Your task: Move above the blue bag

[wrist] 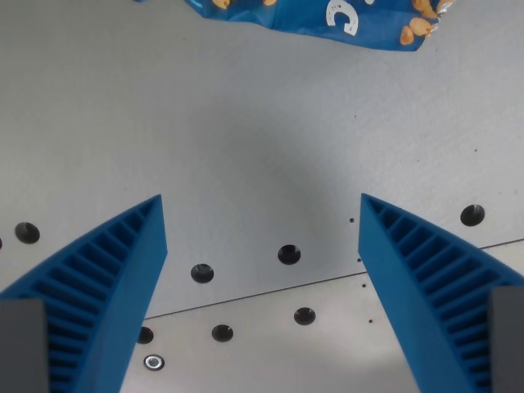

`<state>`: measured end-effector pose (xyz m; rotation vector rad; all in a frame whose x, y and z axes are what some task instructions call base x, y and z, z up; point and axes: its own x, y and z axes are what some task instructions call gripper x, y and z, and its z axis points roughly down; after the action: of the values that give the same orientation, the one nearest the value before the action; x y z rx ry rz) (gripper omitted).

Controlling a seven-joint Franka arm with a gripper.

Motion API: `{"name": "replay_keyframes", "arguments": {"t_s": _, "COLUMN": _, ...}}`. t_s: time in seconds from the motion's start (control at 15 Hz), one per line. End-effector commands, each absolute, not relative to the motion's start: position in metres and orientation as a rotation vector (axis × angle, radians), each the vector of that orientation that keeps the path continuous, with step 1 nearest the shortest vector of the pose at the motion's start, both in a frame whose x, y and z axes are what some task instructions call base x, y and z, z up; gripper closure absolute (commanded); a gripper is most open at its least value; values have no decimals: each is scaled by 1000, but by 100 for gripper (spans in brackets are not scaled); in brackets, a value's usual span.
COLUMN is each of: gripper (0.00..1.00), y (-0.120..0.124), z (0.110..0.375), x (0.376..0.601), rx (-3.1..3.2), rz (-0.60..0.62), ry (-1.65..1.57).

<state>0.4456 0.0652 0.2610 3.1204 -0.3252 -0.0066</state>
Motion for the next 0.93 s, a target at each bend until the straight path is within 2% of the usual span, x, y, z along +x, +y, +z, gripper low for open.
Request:
{"name": "replay_keyframes", "arguments": {"t_s": 0.07, "gripper": 0, "y": 65, "z": 262, "x": 446, "rx": 3121, "rz": -2, "ry": -326}}
{"name": "replay_keyframes", "arguments": {"t_s": 0.93, "gripper": 0, "y": 59, "z": 258, "x": 456, "rx": 3127, "rz": 3, "ry": -261}}
